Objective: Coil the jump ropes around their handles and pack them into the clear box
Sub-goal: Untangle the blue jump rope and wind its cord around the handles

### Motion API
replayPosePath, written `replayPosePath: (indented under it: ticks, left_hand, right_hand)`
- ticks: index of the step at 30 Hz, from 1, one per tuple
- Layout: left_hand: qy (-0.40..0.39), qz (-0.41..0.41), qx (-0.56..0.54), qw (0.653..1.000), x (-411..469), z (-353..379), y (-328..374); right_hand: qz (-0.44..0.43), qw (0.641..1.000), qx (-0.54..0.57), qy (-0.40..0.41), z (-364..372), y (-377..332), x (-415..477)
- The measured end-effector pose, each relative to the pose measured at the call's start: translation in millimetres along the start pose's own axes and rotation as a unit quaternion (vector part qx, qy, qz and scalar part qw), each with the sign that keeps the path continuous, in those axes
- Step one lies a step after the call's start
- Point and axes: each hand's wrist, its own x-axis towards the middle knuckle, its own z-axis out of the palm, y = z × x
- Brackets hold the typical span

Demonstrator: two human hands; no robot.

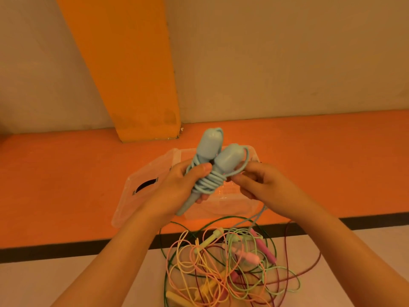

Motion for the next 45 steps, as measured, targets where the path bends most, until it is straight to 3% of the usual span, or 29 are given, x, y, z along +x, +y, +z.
replayPosePath:
  ticks: [4, 10, 16, 23, 29, 33, 36, 40, 45]
  left_hand:
    - [0.053, -0.035, -0.035, 0.997, 2.7, 10.8, 0.4]
    - [0.068, -0.06, -0.074, 0.993, 4.3, 9.4, 0.9]
    - [0.05, -0.113, -0.107, 0.986, 6.6, 5.8, -3.6]
    - [0.007, -0.093, -0.182, 0.979, 9.9, 8.9, -6.6]
    - [0.104, -0.098, -0.093, 0.985, 17.3, -7.7, -14.4]
    - [0.132, -0.11, -0.038, 0.984, 19.8, -6.9, -22.1]
    - [0.094, -0.101, 0.025, 0.99, 16.7, -0.5, -23.6]
    - [-0.011, -0.111, 0.108, 0.988, 14.9, -2.5, -21.7]
    - [-0.069, -0.14, 0.196, 0.968, 8.8, 0.7, -15.1]
  right_hand:
    - [-0.007, 0.997, -0.077, 0.017, 6.8, 1.2, 1.6]
    - [-0.013, 0.977, -0.212, 0.019, 8.6, 1.6, -0.5]
    - [-0.004, 0.946, -0.323, -0.022, 13.4, -5.3, -3.7]
    - [0.004, 0.93, -0.368, 0.008, 17.8, -6.0, -4.5]
    - [-0.012, 0.912, -0.405, 0.056, 11.5, -10.0, -9.1]
    - [-0.035, 0.876, -0.481, 0.024, 18.0, -13.0, -12.8]
    - [-0.112, 0.855, -0.506, 0.024, 21.5, -15.0, -12.4]
    - [-0.163, 0.838, -0.517, 0.057, 9.9, -18.4, -11.4]
    - [-0.211, 0.874, -0.437, 0.032, 10.3, -14.3, -8.2]
